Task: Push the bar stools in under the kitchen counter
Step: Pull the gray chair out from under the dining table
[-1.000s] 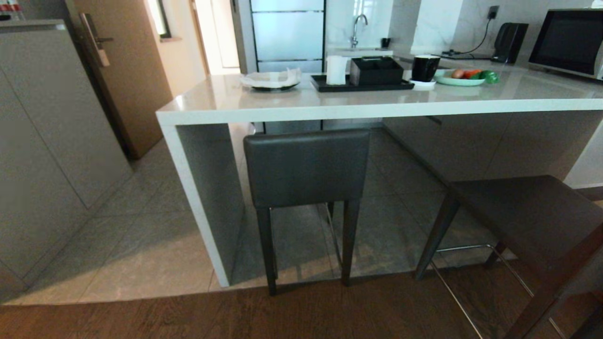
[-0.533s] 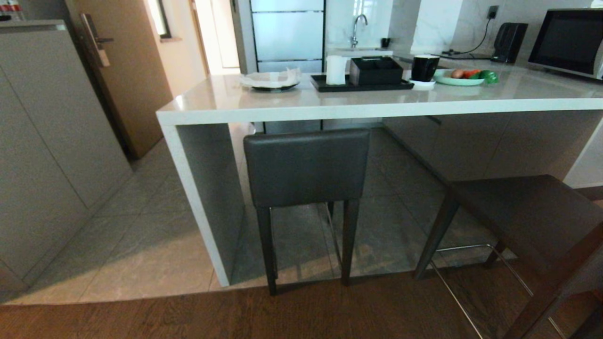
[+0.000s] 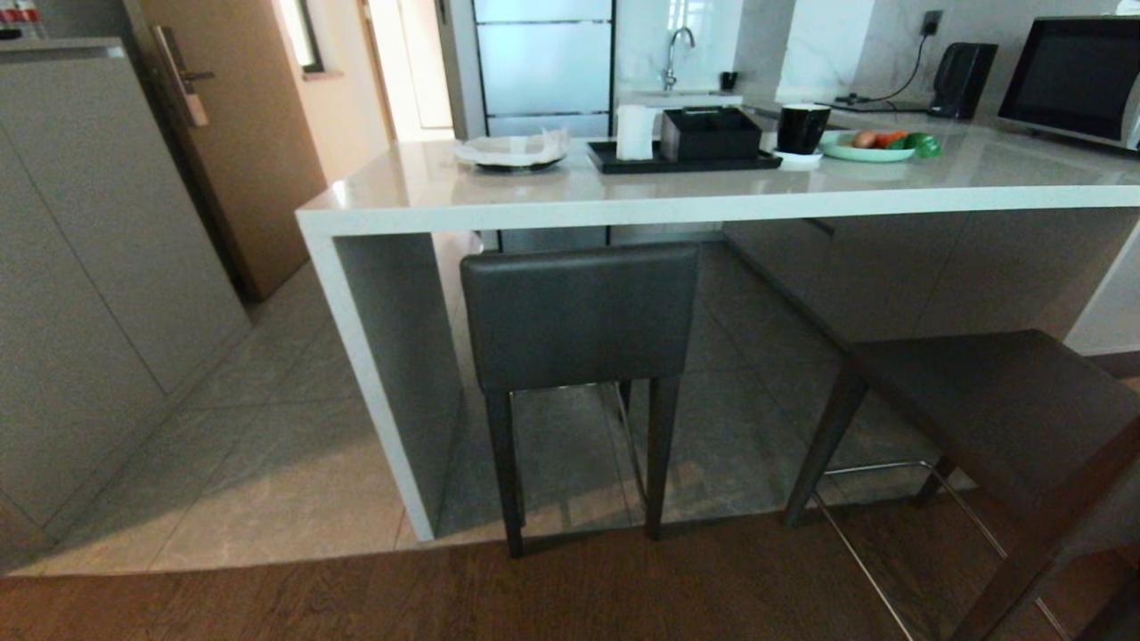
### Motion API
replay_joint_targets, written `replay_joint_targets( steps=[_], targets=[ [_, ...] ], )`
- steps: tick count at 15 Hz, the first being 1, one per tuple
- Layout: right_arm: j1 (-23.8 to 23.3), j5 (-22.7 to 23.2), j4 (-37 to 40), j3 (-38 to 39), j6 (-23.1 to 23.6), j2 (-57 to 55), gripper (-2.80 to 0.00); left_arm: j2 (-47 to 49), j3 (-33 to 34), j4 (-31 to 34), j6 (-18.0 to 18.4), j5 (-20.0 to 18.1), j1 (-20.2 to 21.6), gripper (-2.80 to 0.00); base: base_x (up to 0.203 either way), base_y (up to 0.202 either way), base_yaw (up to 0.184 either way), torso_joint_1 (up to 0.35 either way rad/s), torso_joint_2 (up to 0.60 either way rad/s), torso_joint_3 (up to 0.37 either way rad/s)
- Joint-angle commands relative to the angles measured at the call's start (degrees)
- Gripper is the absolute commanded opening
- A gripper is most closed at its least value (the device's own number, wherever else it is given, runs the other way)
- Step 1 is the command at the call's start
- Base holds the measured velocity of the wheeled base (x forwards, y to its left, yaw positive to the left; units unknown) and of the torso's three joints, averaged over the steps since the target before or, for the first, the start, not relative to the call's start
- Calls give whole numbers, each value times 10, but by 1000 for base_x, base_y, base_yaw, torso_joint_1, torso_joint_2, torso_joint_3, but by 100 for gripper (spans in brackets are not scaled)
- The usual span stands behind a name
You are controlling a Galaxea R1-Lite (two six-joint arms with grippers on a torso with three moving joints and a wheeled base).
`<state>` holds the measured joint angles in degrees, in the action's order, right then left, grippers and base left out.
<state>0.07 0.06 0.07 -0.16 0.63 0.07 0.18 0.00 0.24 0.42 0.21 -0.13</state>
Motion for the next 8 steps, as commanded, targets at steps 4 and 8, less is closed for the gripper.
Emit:
replay_joint_targets(
  steps=[4,8],
  targets=[
    [-1,-1,0,1,0,0,-280,1,0,0,0,0,0,-280,102,0,-2,2,4,1],
    [-1,-1,0,1,0,-1,-280,1,0,0,0,1,0,-280,195,0,1,2,3,2]
  ],
)
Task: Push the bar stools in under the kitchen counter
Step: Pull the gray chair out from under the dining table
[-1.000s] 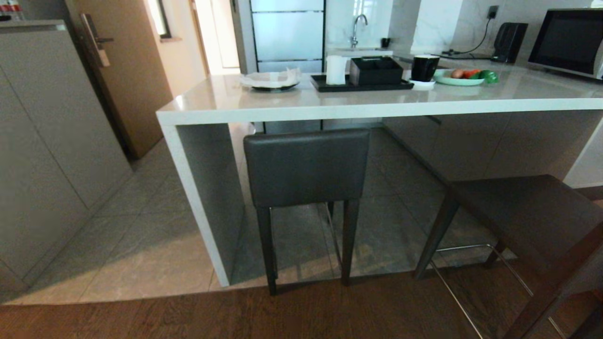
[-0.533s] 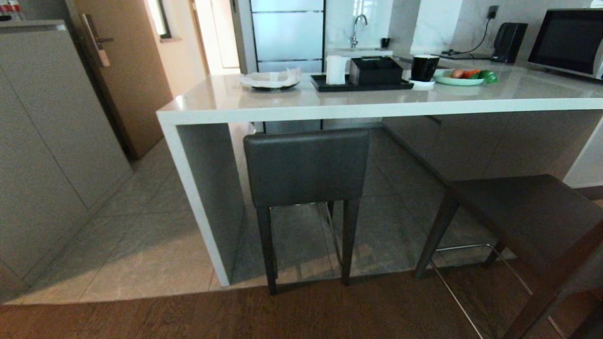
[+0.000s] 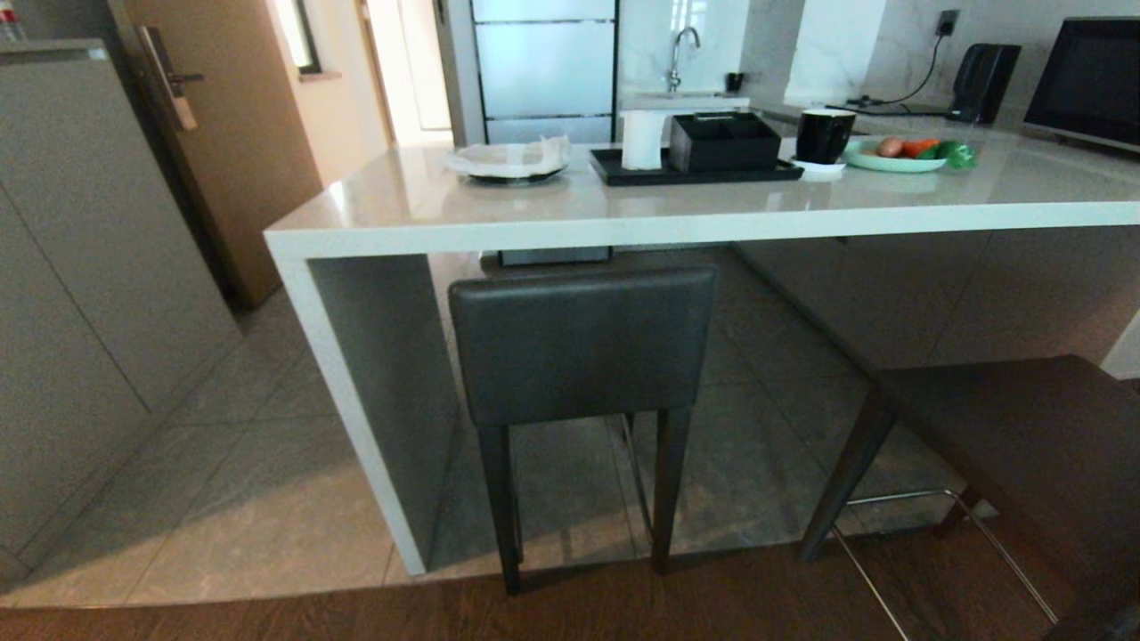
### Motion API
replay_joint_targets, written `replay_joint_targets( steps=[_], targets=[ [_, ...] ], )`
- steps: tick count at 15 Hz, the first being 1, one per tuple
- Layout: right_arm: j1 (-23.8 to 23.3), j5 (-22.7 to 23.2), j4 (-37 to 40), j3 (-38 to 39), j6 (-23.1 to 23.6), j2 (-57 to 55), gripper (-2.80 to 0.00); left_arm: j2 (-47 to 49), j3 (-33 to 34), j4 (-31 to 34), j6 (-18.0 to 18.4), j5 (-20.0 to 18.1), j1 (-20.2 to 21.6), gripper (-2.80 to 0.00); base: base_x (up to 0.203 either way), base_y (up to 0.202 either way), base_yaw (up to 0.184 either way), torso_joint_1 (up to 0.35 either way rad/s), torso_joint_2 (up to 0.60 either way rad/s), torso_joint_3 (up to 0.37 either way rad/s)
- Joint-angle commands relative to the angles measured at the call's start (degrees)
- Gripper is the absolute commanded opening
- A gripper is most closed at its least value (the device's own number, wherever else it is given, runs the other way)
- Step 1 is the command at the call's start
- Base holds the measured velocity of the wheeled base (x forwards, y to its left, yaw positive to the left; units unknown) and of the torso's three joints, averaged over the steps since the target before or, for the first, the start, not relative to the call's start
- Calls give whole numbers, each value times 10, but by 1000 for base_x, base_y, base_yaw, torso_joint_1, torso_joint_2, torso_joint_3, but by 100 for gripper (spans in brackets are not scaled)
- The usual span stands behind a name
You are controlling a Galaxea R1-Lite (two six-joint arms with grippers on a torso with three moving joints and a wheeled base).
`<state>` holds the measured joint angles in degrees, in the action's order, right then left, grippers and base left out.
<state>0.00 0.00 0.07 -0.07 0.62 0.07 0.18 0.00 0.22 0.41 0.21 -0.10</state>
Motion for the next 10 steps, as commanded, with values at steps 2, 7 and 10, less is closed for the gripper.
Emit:
replay_joint_targets(
  steps=[2,7,10],
  targets=[
    [0,1,0,0,1,0,-280,1,0,0,-1,1,-1,-280,196,0,1,0,6,5],
    [1,0,0,0,0,0,-280,1,0,0,-1,1,-1,-280,195,0,0,2,3,3],
    [1,0,0,0,0,-1,-280,1,0,0,-1,0,-1,-280,193,0,0,5,1,4]
  ],
)
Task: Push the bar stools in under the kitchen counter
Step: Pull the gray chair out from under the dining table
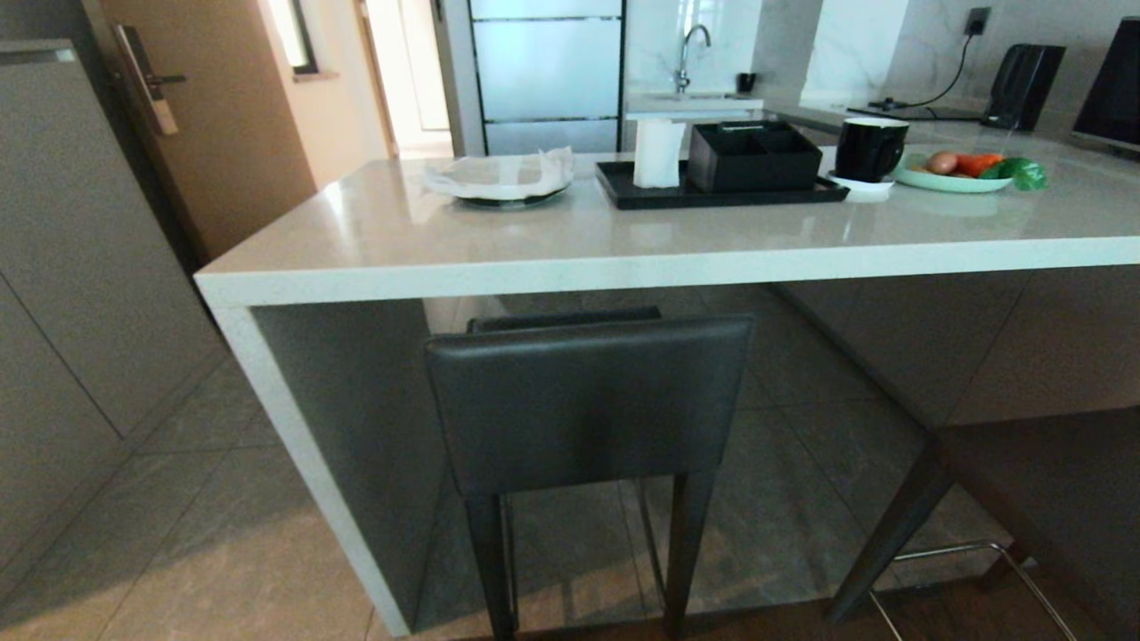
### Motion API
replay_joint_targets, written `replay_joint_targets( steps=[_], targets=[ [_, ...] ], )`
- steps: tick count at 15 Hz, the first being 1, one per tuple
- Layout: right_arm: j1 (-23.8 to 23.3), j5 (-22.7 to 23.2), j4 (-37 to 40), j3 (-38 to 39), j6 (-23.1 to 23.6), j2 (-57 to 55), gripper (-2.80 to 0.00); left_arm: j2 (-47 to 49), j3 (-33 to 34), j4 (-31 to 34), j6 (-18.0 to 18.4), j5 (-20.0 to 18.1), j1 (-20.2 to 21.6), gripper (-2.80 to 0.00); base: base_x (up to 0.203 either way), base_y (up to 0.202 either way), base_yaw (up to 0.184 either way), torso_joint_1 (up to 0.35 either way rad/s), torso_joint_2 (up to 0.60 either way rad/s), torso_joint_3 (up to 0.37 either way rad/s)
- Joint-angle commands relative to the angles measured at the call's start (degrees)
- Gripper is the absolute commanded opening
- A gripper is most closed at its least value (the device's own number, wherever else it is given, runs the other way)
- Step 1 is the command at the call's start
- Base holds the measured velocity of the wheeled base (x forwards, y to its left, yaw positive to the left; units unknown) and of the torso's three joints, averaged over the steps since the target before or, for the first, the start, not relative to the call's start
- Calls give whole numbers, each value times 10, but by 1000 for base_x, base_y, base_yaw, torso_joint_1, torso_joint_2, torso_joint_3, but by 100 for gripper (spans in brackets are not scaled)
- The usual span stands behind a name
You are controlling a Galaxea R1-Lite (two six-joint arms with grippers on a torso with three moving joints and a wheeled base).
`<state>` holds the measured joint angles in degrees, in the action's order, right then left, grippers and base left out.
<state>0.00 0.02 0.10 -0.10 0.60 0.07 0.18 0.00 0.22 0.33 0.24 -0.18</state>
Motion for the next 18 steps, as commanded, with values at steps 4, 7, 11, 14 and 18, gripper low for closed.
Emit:
replay_joint_targets(
  steps=[4,7,11,14,18],
  targets=[
    [1,1,0,0,0,-1,-280,1,0,0,0,0,0,-280,193,0,2,1,1,-1],
    [0,1,0,0,0,0,-280,1,0,0,0,0,0,-280,192,0,2,1,1,2],
    [1,1,-1,0,0,-1,-280,1,0,0,-1,0,0,-280,106,0,3,8,4,3],
    [0,0,-1,0,-1,0,-280,1,0,0,-1,0,1,-280,0,0,0,0,0,0],
    [0,0,0,0,-1,-1,-280,1,0,0,-2,0,0,-280,0,0,0,0,0,0]
  ],
)
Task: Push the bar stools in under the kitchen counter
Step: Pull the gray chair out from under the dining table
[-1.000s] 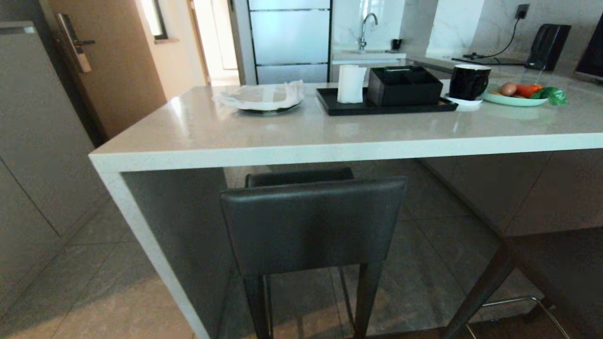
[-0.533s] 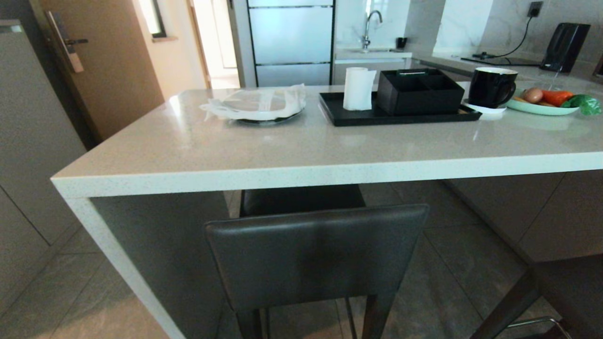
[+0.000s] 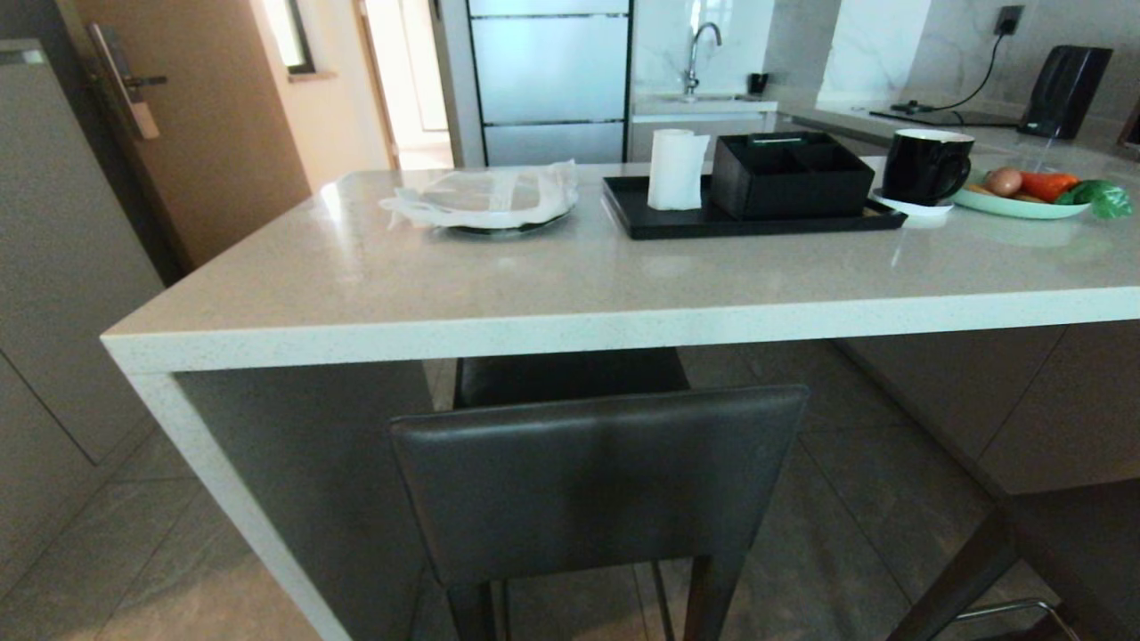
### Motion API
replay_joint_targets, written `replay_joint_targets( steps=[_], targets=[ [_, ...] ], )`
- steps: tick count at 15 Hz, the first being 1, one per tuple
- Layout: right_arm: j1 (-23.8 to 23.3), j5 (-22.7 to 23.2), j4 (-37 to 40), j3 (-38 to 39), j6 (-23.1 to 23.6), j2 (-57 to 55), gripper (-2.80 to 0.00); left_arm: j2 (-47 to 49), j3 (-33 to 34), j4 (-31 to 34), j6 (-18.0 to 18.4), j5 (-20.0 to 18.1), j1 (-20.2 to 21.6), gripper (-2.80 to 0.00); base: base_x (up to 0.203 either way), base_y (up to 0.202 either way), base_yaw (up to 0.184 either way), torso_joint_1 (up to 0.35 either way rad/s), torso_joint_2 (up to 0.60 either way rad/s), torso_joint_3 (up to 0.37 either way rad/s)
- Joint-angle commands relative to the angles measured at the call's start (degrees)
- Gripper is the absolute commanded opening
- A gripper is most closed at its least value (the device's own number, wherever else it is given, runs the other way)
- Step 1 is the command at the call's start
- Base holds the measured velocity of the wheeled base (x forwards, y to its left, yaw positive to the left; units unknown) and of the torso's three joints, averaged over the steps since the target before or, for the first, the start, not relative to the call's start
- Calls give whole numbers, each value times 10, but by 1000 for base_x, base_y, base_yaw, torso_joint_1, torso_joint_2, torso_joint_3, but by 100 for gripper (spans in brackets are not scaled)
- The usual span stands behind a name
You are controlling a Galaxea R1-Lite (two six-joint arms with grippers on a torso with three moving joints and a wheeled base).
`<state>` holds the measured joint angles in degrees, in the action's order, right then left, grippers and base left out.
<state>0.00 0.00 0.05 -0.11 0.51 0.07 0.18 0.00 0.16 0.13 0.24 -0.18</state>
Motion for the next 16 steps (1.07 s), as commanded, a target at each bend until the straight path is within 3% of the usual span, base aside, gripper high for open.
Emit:
replay_joint_targets(
  steps=[1,3,4,7,8,16],
  targets=[
    [0,0,0,0,0,-1,-280,1,0,0,0,-1,0,-280,0,0,0,0,0,0],
    [0,0,0,0,0,-1,-280,1,0,0,0,-1,0,-280,0,0,0,0,0,0],
    [0,0,0,0,0,-1,-280,1,0,0,0,-1,0,0,0,0,0,0,0,0],
    [0,0,0,0,0,-1,-280,1,0,0,0,0,0,0,0,0,0,0,0,0],
    [0,0,0,0,0,-1,0,1,0,0,0,0,1,0,0,0,0,0,0,0],
    [0,0,0,0,0,-1,0,1,0,0,1,-2,0,0,0,0,0,0,0,0]
  ],
)
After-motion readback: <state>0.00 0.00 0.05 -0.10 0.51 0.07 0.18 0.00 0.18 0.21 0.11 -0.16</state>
